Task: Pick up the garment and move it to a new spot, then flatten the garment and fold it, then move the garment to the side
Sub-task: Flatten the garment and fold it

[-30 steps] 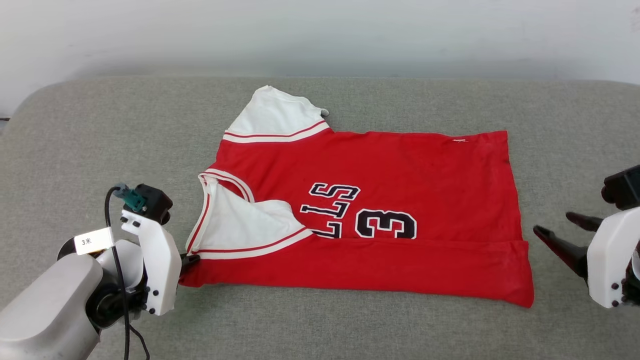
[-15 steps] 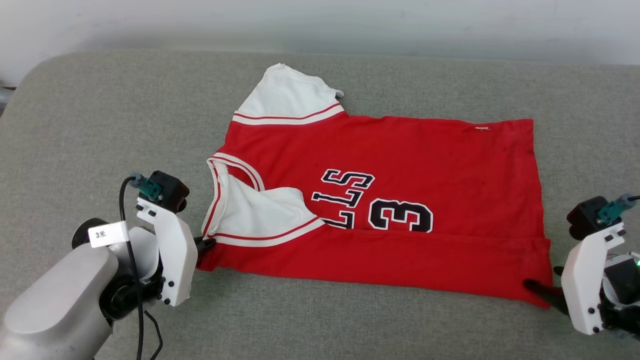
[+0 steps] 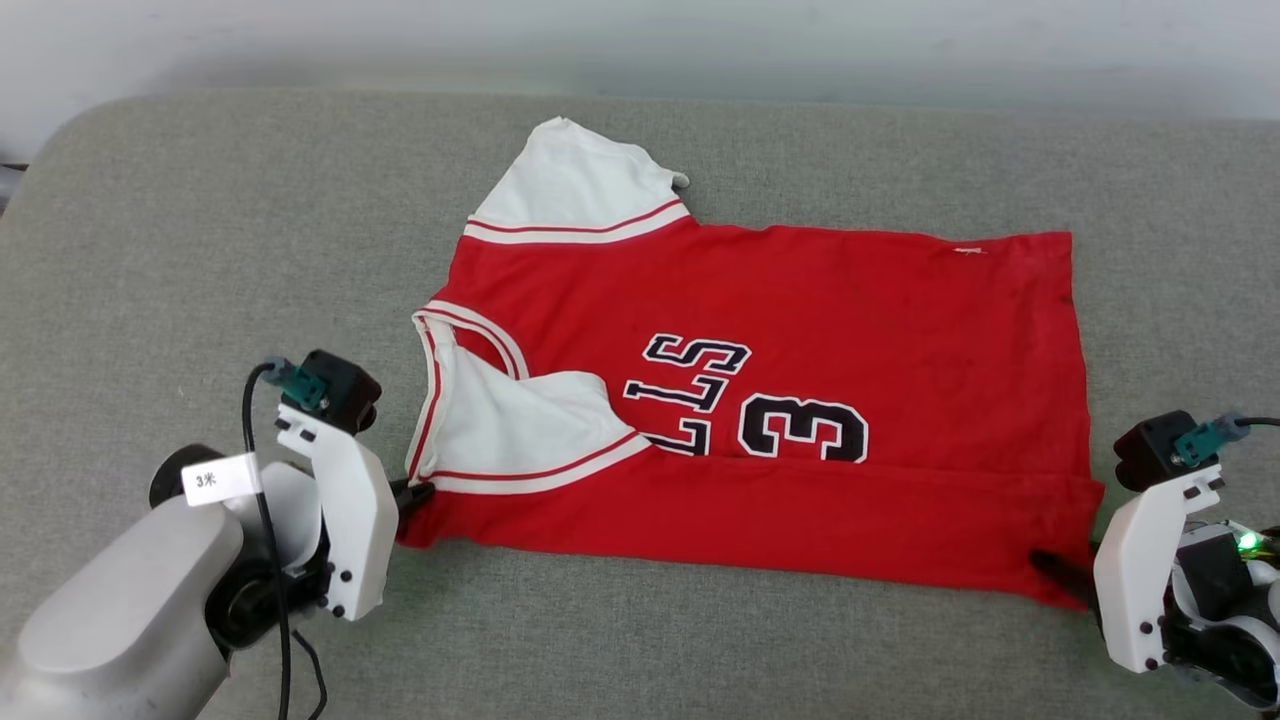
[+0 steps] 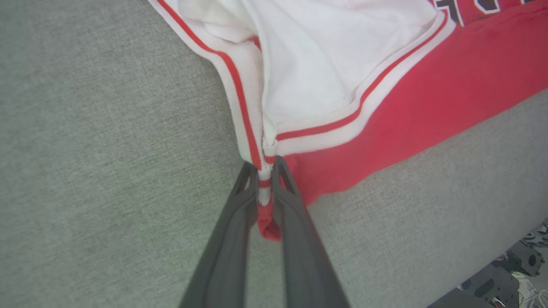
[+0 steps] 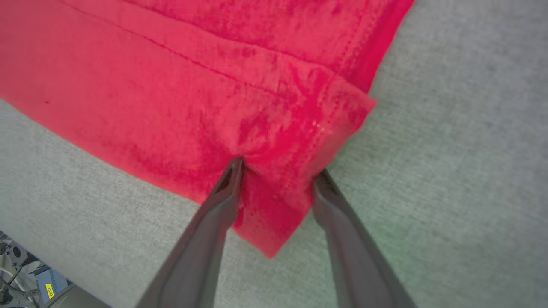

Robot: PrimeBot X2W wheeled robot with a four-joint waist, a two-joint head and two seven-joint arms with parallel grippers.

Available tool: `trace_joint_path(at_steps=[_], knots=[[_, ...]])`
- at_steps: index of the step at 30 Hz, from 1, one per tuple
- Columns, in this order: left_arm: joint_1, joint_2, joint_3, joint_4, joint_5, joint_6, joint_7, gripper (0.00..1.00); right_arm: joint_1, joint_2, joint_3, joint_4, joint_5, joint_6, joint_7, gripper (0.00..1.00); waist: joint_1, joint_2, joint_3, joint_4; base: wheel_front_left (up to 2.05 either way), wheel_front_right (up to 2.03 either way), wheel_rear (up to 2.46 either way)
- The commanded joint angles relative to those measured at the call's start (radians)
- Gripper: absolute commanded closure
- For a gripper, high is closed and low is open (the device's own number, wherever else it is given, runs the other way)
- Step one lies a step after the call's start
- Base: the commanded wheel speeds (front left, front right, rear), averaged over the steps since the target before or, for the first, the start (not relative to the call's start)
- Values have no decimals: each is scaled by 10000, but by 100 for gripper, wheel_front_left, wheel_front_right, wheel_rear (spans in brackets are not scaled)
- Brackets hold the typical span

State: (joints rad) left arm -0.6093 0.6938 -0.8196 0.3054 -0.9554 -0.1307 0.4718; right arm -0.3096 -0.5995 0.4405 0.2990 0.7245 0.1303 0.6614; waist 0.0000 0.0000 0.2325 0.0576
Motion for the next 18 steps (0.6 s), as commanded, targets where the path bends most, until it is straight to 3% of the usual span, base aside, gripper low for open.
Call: trace_joint_path(at_steps=[1,9,18], knots=[[162,9,-31,40,-55,27,-56,100,125,344,388,212,138,6,-93,100,0,0,-99,-37,0,0,0],[576,239,-9,68,-296,27,-269,100,246,-255,187,-301,610,1,-1134,100,0,0,-719,-98,0,0,0],[1439,841,-53,-815,-461,300,-331,100,1074,-952,-230,-1378,907,0,-1122,100,0,0,-1222,-182,0,0,0]])
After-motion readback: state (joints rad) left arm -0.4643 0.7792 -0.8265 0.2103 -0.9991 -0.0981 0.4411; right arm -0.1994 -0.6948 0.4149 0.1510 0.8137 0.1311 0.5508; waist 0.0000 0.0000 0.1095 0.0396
